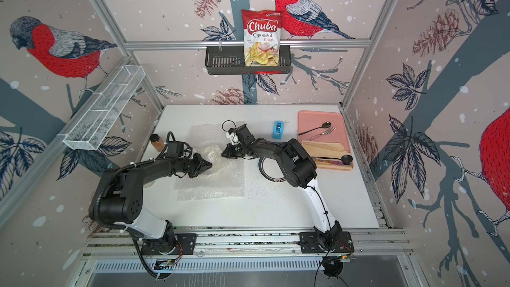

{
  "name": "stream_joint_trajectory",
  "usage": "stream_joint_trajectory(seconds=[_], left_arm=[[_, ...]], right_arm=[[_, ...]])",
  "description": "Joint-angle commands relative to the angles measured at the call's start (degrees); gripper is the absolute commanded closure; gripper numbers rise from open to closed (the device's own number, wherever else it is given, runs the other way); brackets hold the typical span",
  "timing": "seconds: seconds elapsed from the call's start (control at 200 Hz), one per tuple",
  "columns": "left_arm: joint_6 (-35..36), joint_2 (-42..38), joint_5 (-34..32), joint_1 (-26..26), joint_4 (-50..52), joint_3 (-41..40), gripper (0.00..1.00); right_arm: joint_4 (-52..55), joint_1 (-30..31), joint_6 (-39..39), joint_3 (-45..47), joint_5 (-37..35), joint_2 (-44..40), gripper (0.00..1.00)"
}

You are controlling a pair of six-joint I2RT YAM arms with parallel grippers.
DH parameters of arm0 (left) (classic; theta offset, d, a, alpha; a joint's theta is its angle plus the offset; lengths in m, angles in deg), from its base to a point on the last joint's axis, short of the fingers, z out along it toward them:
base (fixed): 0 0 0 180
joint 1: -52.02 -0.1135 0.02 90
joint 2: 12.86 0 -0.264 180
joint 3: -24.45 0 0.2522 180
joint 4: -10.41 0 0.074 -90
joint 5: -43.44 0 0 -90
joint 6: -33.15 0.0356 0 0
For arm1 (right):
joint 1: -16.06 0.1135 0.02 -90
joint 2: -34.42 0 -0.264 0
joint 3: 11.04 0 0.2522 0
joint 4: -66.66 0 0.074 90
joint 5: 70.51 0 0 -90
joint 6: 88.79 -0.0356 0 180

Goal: Wrap dinner plates in bubble wrap
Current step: Pick up the bubble wrap from the bubble wrap, then place the bubble wrap at the center of the board.

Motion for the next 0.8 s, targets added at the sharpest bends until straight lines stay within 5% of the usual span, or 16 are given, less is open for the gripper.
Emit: stream_joint_trajectory(seconds=[0.0, 0.225, 0.795], left_arm=[[-0.11, -3.69, 1.44, -2.06, 3.11, 1.34, 0.86], [-1.08, -10.5, 1.45, -6.1, 4.88, 1.12, 0.85], [-0.21, -11.36, 3.29, -5.17, 7.27, 2.96, 0.96]], right_arm=[[-5.97, -0.82, -4.27, 1.83, 3.35, -1.64, 0.95], [-10.68, -1.79, -7.74, 4.23, 4.58, -3.46, 0.96], [-12.8, -0.19, -9.93, 7.54, -1.7, -4.79, 0.97]])
